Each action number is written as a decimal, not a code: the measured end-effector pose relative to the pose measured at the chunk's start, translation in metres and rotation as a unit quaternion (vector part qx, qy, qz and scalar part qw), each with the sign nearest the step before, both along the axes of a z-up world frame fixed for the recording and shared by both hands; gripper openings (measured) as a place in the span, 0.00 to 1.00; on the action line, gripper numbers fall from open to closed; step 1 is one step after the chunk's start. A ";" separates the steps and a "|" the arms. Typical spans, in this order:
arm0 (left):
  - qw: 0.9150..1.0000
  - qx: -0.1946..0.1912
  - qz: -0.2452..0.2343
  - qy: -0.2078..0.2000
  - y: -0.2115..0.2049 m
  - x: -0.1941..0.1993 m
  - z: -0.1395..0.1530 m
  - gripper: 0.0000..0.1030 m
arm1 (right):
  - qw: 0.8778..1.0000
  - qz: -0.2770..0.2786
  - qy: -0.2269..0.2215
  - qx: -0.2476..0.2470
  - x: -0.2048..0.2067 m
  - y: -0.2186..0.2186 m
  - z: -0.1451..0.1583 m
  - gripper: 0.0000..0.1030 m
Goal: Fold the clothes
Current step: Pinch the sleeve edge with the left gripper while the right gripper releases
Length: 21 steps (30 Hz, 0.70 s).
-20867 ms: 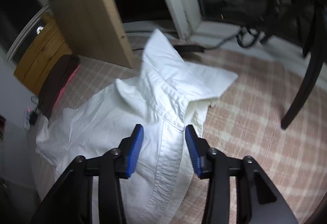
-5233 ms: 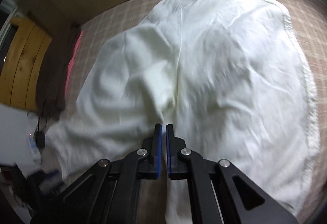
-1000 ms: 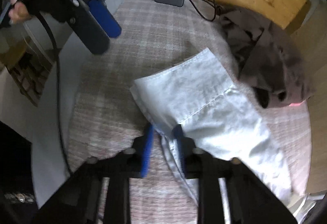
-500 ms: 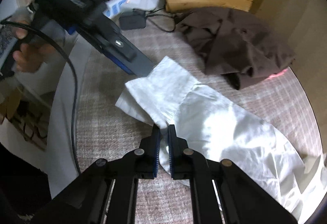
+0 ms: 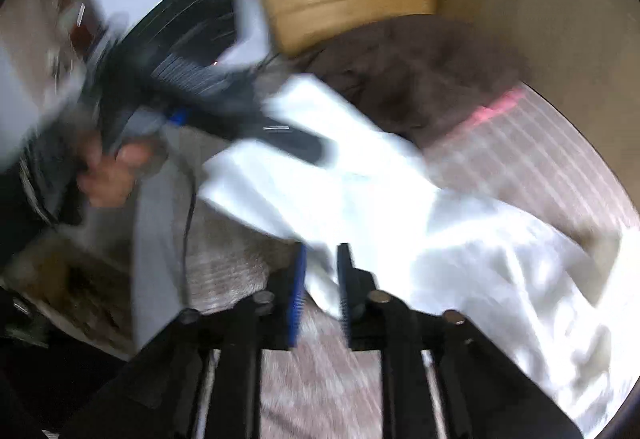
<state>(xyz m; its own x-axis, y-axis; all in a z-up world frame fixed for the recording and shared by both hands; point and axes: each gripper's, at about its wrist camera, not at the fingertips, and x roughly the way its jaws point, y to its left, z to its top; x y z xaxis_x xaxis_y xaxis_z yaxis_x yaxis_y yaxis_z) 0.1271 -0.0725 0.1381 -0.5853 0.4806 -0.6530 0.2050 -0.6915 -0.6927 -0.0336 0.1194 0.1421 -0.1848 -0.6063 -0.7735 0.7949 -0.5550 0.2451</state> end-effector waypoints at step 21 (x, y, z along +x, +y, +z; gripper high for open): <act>0.988 -0.155 0.005 0.003 -0.052 -0.041 0.021 0.04 | 0.942 -0.318 -0.096 0.047 -0.113 0.216 -0.032 0.28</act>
<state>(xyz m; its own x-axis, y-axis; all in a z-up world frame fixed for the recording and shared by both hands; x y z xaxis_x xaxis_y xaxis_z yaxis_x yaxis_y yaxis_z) 0.0860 -0.1245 0.1596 -0.5930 0.2528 -0.7645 0.2093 -0.8684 -0.4495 -0.1464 0.3355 0.1098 -0.3380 -0.3476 -0.8746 0.2409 -0.9303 0.2766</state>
